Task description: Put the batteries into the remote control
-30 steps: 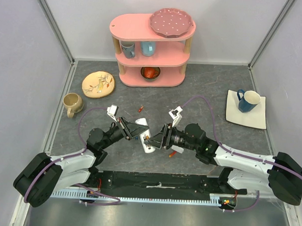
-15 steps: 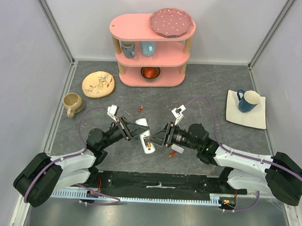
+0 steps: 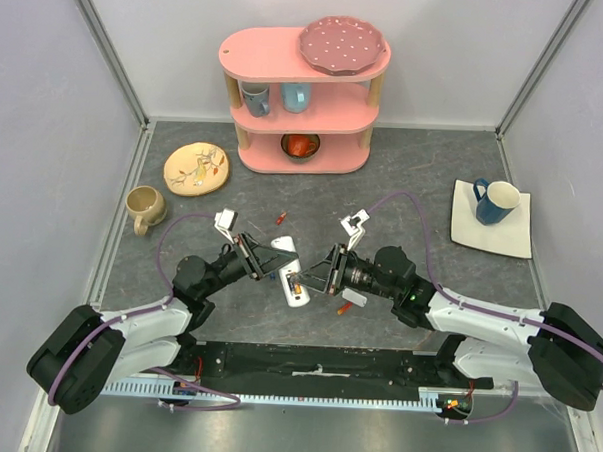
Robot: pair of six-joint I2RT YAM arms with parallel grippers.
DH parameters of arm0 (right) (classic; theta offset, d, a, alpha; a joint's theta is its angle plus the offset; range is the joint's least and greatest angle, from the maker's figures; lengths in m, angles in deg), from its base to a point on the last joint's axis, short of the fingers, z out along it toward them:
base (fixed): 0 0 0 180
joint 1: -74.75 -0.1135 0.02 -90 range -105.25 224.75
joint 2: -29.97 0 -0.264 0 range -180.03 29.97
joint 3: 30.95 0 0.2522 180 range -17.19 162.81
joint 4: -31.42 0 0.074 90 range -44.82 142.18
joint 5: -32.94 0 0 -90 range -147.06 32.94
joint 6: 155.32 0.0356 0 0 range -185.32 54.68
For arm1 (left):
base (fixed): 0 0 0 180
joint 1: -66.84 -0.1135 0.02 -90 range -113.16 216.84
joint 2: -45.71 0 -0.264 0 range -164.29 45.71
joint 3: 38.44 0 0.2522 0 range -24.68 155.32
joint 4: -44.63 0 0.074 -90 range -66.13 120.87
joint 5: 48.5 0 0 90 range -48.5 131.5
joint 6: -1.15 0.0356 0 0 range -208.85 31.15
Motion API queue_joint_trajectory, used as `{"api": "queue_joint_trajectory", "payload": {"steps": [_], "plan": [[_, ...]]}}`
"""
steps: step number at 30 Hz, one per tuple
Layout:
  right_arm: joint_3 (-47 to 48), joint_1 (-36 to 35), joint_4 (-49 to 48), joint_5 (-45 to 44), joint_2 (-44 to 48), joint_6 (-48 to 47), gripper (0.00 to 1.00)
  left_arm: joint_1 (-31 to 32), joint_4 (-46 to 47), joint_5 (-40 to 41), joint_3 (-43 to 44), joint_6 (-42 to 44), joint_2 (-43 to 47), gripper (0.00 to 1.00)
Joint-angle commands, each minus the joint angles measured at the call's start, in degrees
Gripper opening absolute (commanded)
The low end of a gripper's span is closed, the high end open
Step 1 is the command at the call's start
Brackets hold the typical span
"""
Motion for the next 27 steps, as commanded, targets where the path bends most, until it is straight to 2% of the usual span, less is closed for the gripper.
{"api": "queue_joint_trajectory", "payload": {"steps": [1, 4, 7, 8, 10, 11, 14, 23, 26, 27], "plan": [[1.75, 0.18, 5.84, -1.31, -0.01, -3.23, 0.26, -0.07, 4.57, -0.70, 3.47, -1.57, 0.22, 0.02], [2.02, 0.18, 6.29, -1.39, -0.27, -3.40, 0.24, -0.07, 4.57, -0.70, 3.65, -1.57, 0.13, 0.02], [1.93, 0.18, 5.85, -1.31, -0.10, -2.97, 0.31, -0.07, 4.48, -0.79, 3.65, -1.31, -0.04, 0.02], [1.84, 0.18, 5.85, -1.57, -0.01, -2.79, 0.40, -0.07, 4.48, -0.87, 3.48, -1.22, -0.13, 0.02], [2.02, 0.27, 6.11, -1.92, 0.78, -2.53, 0.51, -0.07, 4.40, -0.96, 3.30, -0.96, -0.13, 0.02], [2.28, 0.36, 6.37, -2.10, 1.48, -2.09, 0.60, -0.07, 4.31, -0.96, 3.04, -0.87, -0.13, 0.02], [2.89, 0.97, 6.90, -2.36, 3.32, -1.38, 0.69, -0.07, 3.69, -0.88, 2.42, 0.01, -0.31, 0.02], [9.48, 4.75, 18.31, -1.66, 11.93, -6.29, 0.77, -0.07, 2.90, -0.70, 1.28, 1.50, -0.66, 0.02], [12.82, 5.63, 29.28, -7.70, 14.83, -13.66, 0.77, -0.07, 2.38, -0.79, 1.01, 1.85, -0.57, 0.02], [13.52, 5.63, 36.01, -10.42, 15.46, -17.52, 0.77, -0.07, 2.03, -0.87, 0.93, 2.03, -0.31, 0.02]]}}
